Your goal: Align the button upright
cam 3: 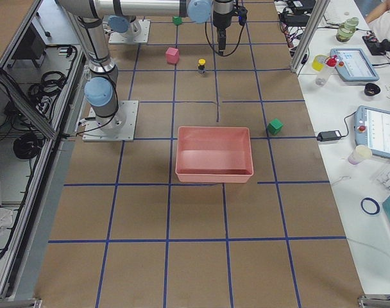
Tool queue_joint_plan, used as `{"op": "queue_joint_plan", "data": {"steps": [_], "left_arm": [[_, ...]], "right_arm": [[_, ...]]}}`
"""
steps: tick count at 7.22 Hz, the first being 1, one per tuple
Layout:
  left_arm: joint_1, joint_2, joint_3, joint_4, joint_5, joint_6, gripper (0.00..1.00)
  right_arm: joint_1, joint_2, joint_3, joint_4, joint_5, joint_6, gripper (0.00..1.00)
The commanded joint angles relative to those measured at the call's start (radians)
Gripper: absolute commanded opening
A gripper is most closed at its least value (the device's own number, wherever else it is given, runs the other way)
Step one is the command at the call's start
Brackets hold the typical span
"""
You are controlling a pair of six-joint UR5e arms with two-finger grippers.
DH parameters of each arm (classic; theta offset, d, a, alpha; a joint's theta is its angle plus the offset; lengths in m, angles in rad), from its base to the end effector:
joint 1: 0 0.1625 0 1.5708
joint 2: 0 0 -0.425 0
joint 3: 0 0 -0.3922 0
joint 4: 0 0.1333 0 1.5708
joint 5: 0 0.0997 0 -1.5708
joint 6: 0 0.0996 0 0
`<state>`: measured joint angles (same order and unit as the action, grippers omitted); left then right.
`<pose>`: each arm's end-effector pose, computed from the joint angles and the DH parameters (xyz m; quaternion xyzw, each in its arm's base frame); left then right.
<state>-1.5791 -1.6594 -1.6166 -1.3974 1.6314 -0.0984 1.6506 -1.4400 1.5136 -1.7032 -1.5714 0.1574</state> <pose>-0.1317 -0.5287 0.4378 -0.0456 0.9983 -0.0211 0.0292 0.1768 -0.5396 0.4615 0.0388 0.9988 -0.0292 0.0032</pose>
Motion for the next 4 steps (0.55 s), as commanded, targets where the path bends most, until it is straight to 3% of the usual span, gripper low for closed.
{"op": "queue_joint_plan", "data": {"steps": [1,4], "left_arm": [[0.05,0.073,0.03,-0.092,0.037,0.082,1.0],[0.062,0.116,0.046,-0.157,0.038,0.072,1.0]], "right_arm": [[0.104,0.068,-0.001,-0.143,-0.001,0.189,1.0],[0.208,0.093,0.014,-0.147,-0.002,0.407,1.0]]}}
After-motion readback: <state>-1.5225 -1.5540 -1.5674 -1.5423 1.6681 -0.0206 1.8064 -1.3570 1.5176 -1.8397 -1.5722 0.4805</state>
